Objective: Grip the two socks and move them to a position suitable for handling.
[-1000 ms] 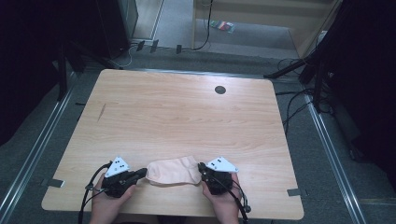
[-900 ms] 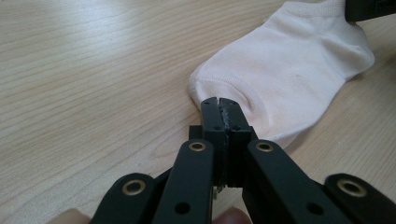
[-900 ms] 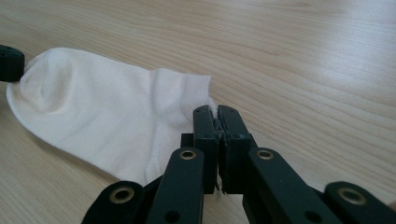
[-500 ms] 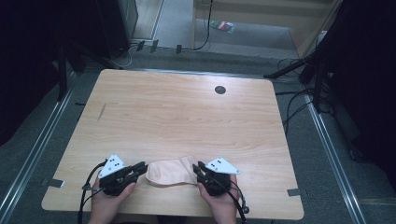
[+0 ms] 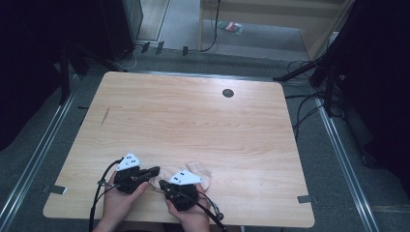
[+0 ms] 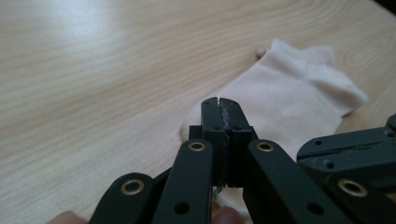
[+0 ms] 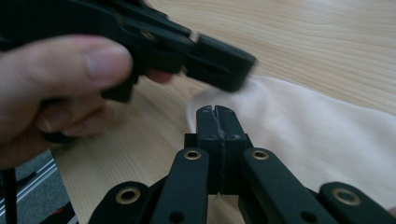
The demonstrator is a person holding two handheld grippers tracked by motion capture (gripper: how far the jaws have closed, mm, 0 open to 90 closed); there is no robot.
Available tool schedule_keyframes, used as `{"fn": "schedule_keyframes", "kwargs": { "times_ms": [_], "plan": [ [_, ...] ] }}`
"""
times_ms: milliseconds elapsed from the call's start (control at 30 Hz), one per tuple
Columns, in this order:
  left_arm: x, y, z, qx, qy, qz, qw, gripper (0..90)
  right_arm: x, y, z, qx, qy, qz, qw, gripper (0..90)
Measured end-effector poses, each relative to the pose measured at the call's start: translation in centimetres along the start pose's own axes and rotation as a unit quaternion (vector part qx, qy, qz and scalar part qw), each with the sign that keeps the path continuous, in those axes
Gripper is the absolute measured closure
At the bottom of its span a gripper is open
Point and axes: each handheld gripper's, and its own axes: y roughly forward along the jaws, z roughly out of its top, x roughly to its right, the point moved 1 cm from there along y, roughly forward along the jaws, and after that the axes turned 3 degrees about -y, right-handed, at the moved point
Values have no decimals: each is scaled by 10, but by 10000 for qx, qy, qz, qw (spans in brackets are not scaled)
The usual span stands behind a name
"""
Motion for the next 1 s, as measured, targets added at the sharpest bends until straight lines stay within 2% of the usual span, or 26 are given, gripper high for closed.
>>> {"fn": "schedule_keyframes", "kwargs": {
  "times_ms": [100, 200, 333, 500, 600, 700, 833, 900, 1000],
  "plan": [
    [-1, 4, -2, -50, -74, -21, 10000, 900, -5, 11, -1, -192, -115, 32, 9997, 900],
    [-3, 5, -3, -97, -60, -3, 9999, 900, -6, 19, -6, -456, -103, 83, 9989, 900],
    [-3, 7, -5, -175, -36, 78, 9998, 900, -11, 22, -9, -667, -272, 110, 9973, 900],
    [-3, 9, -5, -189, 1, 116, 9998, 900, -13, 20, -10, -676, -459, 57, 9966, 900],
    [-4, 7, -7, -67, 64, 125, 9999, 889, -12, 20, -10, -660, -396, 102, 9970, 900],
    [-7, -1, -10, -39, 16, 144, 9999, 849, -11, 20, -11, -621, -325, 149, 9974, 900],
    [-10, -7, -18, -244, -47, 41, 9997, 855, -11, 20, -12, -597, -337, 153, 9975, 900],
    [-9, -9, -20, -318, 32, 114, 9994, 859, -11, 20, -12, -589, -325, 158, 9976, 900],
    [-7, -9, -20, -303, 90, 242, 9992, 864, -11, 20, -12, -583, -358, 145, 9976, 900]
  ]
}}
